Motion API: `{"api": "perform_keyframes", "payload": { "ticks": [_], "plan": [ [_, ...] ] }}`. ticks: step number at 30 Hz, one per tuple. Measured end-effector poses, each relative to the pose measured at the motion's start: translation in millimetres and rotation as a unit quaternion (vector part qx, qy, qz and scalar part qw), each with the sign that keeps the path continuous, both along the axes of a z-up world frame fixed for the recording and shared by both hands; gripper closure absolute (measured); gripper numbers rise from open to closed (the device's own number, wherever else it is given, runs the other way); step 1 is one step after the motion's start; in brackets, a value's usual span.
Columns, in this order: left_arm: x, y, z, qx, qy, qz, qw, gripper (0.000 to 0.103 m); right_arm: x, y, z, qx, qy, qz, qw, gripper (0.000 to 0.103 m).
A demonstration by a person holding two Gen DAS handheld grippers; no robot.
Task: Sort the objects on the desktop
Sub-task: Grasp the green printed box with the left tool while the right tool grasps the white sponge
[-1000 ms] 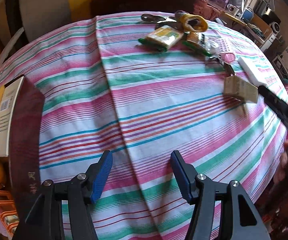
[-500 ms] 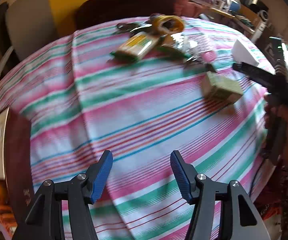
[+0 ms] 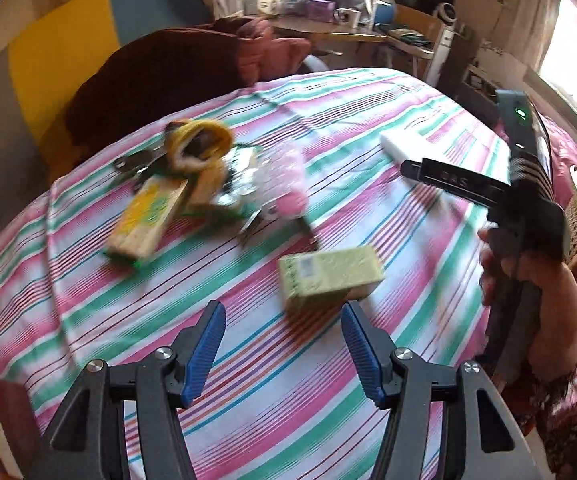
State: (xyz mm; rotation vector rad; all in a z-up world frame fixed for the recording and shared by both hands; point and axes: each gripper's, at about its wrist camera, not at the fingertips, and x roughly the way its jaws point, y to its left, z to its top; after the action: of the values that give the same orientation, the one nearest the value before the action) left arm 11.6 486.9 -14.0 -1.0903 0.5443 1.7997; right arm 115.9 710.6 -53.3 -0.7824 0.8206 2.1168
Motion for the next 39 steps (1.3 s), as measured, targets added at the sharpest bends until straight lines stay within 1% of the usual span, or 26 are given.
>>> {"api": "perform_keyframes", "payload": {
  "ticks": [1,2,3,5,7,8,9,10,12,13,14,15,19,22,24,26,28,31,36,39],
  "plan": [
    [1.0,3.3,0.6,0.004,-0.004,-0.005,1.0,0.042,9.1,0.2,3.4,0.002,0.01,-0.007,1.0,0.027],
    [2.5,8.9,0.6,0.006,-0.001,-0.011,0.9999,0.042,13.5,1.5,6.3,0.01,0.009,-0.016,1.0,0.024],
    [4.0,15.9,-0.3,0.006,0.008,-0.021,0.9997,0.042,16.1,2.7,10.1,0.025,0.006,-0.02,0.999,0.02],
    [7.6,27.5,-2.1,0.0,0.038,-0.043,0.9983,0.042,9.4,7.2,15.0,0.049,-0.005,-0.001,0.999,0.018],
    [10.8,37.2,-5.2,-0.01,0.069,-0.069,0.9952,0.042,-3.9,11.6,14.0,0.057,-0.03,0.019,0.998,0.015],
    [11.9,39.8,-7.3,-0.014,0.079,-0.08,0.9936,0.042,-14.9,16.4,9.4,0.055,-0.056,0.029,0.996,0.014],
    [12.1,43.2,-10.9,-0.021,0.084,-0.095,0.9918,0.042,-23.8,21.2,3.2,0.049,-0.077,0.035,0.995,0.014],
    [12.0,46.2,-14.1,-0.027,0.085,-0.109,0.9901,0.042,-31.1,25.5,-3.7,0.038,-0.086,0.041,0.995,0.014],
    [11.7,49.2,-19.9,-0.036,0.084,-0.132,0.9869,0.042,-38.4,26.7,-13.8,0.03,-0.098,0.047,0.994,0.024],
    [11.1,49.7,-21.7,-0.035,0.081,-0.143,0.9858,0.042,-39.9,23.4,-15.1,0.049,-0.109,0.044,0.992,0.029],
    [10.8,50.0,-22.1,-0.032,0.075,-0.149,0.9855,0.042,-41.1,20.0,-15.9,0.062,-0.121,0.042,0.99,0.04],
    [10.3,50.6,-22.9,-0.03,0.069,-0.153,0.9853,0.042,-39.7,17.0,-15.2,0.067,-0.122,0.041,0.989,0.044],
    [10.7,53.3,-24.2,-0.028,0.058,-0.171,0.9832,0.042,-25.8,6.4,-13.6,0.061,-0.104,0.049,0.991,0.045],
    [13.0,52.6,-27.4,-0.032,0.034,-0.192,0.9803,0.042,-10.0,-8.5,-11.9,0.055,-0.089,0.052,0.993,0.045],
    [14.6,52.2,-31.9,-0.04,0.02,-0.202,0.9784,0.04,-5.4,-21.7,-11.6,0.058,-0.082,0.058,0.993,0.045],
    [19.3,51.3,-37.2,-0.056,0.022,-0.204,0.9771,0.041,-4.0,-33.0,-13.4,0.066,-0.081,0.059,0.993,0.044],
    [24.4,48.9,-43.4,-0.071,0.038,-0.203,0.9759,0.041,-1.9,-38.1,-13.8,0.07,-0.079,0.054,0.993,0.044],
    [26.9,44.9,-48.3,-0.076,0.048,-0.193,0.9771,0.041,-0.5,-39.6,-14.9,0.073,-0.075,0.048,0.993,0.044],
    [16.6,41.2,-44.0,-0.048,0.029,-0.154,0.9865,0.041,-0.2,-42.8,-15.2,0.081,-0.08,0.046,0.993,0.044],
    [13.3,44.6,-43.8,-0.044,0.022,-0.144,0.9884,0.042,-0.3,-43.2,-15.7,0.082,-0.079,0.045,0.993,0.044]
  ]
}}
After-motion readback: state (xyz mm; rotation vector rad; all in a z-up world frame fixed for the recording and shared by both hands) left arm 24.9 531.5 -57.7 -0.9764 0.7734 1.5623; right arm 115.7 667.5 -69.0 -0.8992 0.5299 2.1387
